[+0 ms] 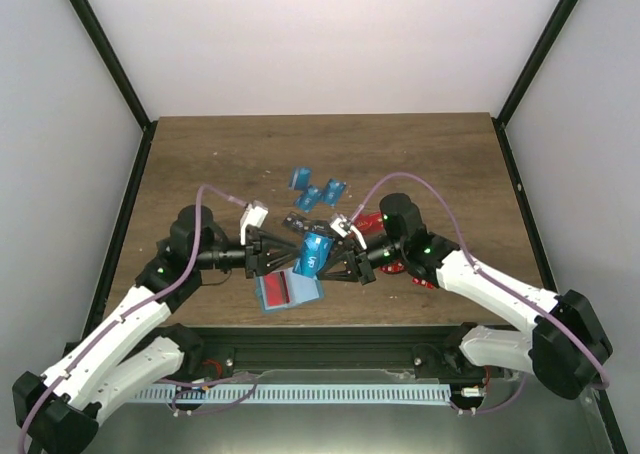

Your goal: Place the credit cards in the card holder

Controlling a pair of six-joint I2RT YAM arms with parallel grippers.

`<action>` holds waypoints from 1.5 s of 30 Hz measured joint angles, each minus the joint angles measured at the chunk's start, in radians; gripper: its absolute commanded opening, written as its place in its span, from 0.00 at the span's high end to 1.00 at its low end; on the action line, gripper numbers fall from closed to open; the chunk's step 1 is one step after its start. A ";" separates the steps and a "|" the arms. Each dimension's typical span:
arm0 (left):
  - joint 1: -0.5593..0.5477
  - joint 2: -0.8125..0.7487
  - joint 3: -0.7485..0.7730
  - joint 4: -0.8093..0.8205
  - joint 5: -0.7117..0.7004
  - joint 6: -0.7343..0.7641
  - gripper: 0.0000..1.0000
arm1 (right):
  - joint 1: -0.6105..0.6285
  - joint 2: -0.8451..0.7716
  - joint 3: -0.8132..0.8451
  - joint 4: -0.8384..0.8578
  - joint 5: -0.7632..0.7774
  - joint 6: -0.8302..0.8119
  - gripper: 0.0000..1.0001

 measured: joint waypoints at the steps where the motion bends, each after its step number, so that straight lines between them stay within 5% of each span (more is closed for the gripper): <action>1: 0.000 -0.002 -0.003 -0.001 0.013 -0.003 0.69 | 0.000 -0.005 0.000 0.004 -0.004 0.000 0.99; 20: -0.053 0.053 -0.005 0.043 0.068 -0.040 0.96 | 0.008 -0.015 0.000 0.010 -0.023 0.003 0.97; 24: -0.057 0.056 -0.002 0.031 0.035 -0.046 0.96 | 0.010 -0.014 0.003 -0.024 0.012 -0.007 0.52; 27: -0.057 0.048 0.004 -0.030 -0.069 -0.054 0.96 | 0.013 -0.011 0.007 -0.063 0.088 -0.018 0.45; 38: -0.057 -0.077 -0.145 -0.360 -0.365 -0.142 0.96 | 0.013 0.162 0.011 -0.084 0.402 0.080 0.48; 45: -0.057 -0.126 -0.256 -0.397 -0.438 -0.253 0.96 | 0.013 0.314 0.010 -0.032 0.477 0.174 0.54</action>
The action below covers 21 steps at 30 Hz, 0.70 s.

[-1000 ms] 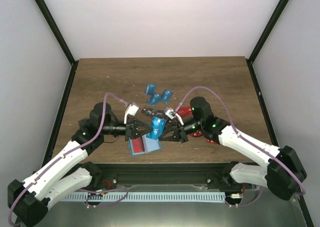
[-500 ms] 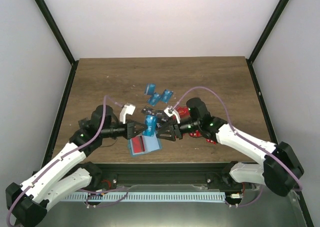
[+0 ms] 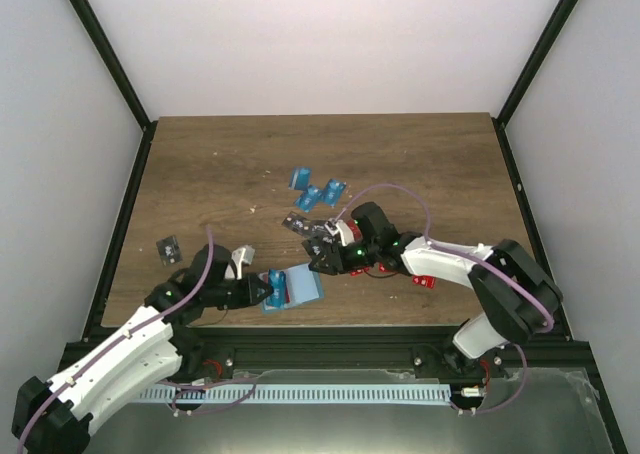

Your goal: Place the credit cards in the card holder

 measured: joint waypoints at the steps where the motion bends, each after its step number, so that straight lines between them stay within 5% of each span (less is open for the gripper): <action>1: 0.000 0.002 -0.024 0.018 0.002 -0.016 0.96 | 0.000 0.023 0.000 0.010 0.005 0.015 0.55; 21: 0.000 0.227 -0.127 0.286 0.026 -0.100 0.96 | 0.000 0.127 -0.003 0.091 0.011 0.073 0.59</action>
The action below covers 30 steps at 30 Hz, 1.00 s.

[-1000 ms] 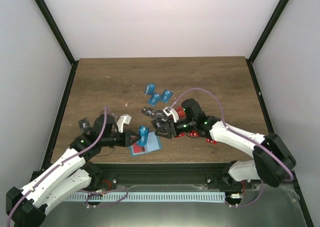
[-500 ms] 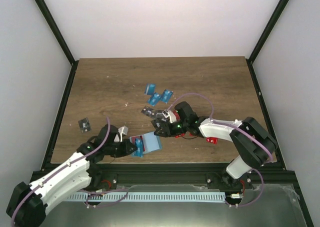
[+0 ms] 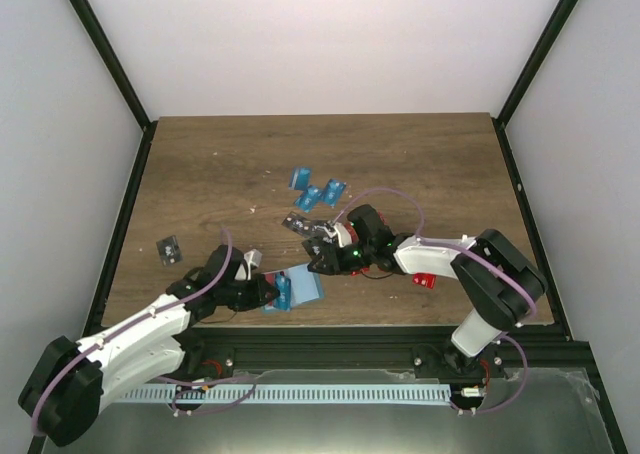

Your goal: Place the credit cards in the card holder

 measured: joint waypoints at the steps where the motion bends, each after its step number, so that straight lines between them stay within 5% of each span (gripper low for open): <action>1: 0.000 -0.003 0.000 0.000 -0.002 -0.001 0.96 | 0.000 0.005 0.000 0.000 -0.001 0.000 0.59; 30: 0.000 0.022 -0.038 0.103 -0.010 -0.041 0.96 | 0.000 0.113 0.000 0.039 -0.019 0.004 0.64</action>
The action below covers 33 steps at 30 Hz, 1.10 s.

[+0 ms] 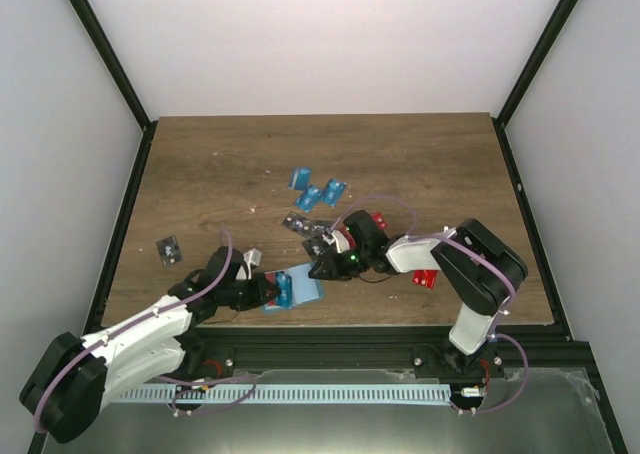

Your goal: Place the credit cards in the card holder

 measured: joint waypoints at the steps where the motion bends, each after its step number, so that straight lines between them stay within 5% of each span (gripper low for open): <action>1: 0.000 0.001 -0.001 0.004 0.000 0.000 0.96 | 0.000 0.011 0.000 0.001 -0.001 0.001 0.64; 33: 0.000 0.167 -0.002 0.224 0.010 0.046 0.96 | -0.001 0.051 0.000 0.050 -0.037 0.008 0.68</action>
